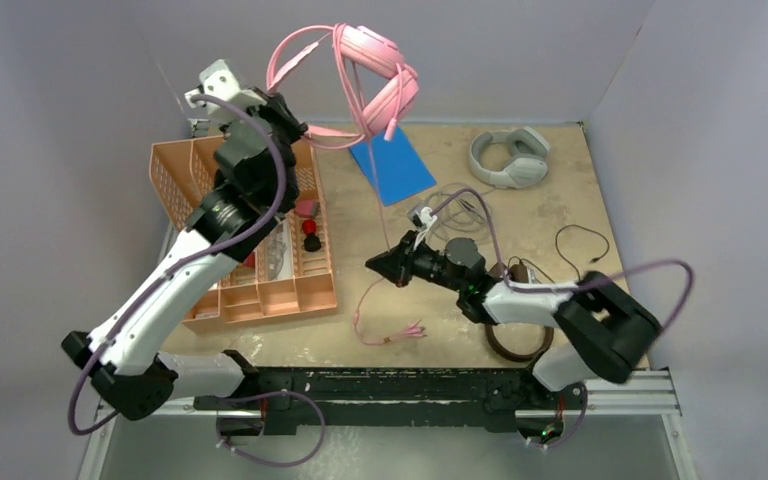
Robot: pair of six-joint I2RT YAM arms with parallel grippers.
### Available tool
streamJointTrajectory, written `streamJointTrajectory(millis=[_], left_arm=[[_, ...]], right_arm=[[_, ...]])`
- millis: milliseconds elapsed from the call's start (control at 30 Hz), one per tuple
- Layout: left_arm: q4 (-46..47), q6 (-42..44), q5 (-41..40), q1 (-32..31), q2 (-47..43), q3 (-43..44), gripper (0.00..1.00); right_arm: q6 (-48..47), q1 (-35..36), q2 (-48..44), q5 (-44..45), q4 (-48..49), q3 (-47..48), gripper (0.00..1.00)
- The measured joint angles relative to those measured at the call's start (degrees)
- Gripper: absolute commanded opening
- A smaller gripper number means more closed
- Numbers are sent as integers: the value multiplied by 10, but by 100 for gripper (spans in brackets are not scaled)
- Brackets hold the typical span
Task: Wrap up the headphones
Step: Wrap the headphones cable around the headphones.
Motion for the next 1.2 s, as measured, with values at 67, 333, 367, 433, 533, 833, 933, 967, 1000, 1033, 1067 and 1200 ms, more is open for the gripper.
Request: streamJointTrajectory(millis=[67, 333, 367, 433, 533, 833, 933, 967, 1000, 1033, 1067, 1200], left_arm=[[34, 12, -21, 0, 22, -3, 0], [139, 84, -85, 0, 89, -33, 0], [149, 101, -90, 0, 91, -42, 0], [170, 134, -100, 0, 92, -64, 0], [182, 170, -110, 2, 90, -99, 0], [25, 183, -63, -20, 73, -167, 0], [-35, 183, -37, -32, 58, -167, 0], [-62, 184, -25, -33, 50, -167, 0], [-84, 184, -17, -33, 43, -167, 0], [-104, 184, -10, -33, 36, -167, 0], [-123, 183, -2, -33, 29, -168, 0], [-183, 182, 51, -33, -7, -172, 0]], right_arm=[[-20, 14, -74, -8, -92, -1, 0], [-107, 76, -273, 2, -437, 65, 0], [-118, 77, -295, 11, -481, 78, 0], [-140, 78, -331, 26, -569, 114, 0], [-177, 78, -354, 56, -685, 193, 0], [-307, 78, -279, 168, -885, 471, 0], [-351, 78, -233, 220, -933, 529, 1], [-369, 78, -220, 241, -946, 540, 3], [-386, 78, -210, 262, -957, 547, 5], [-398, 78, -204, 276, -963, 550, 6], [-412, 78, -198, 292, -971, 552, 6], [-465, 78, -183, 343, -968, 551, 7]])
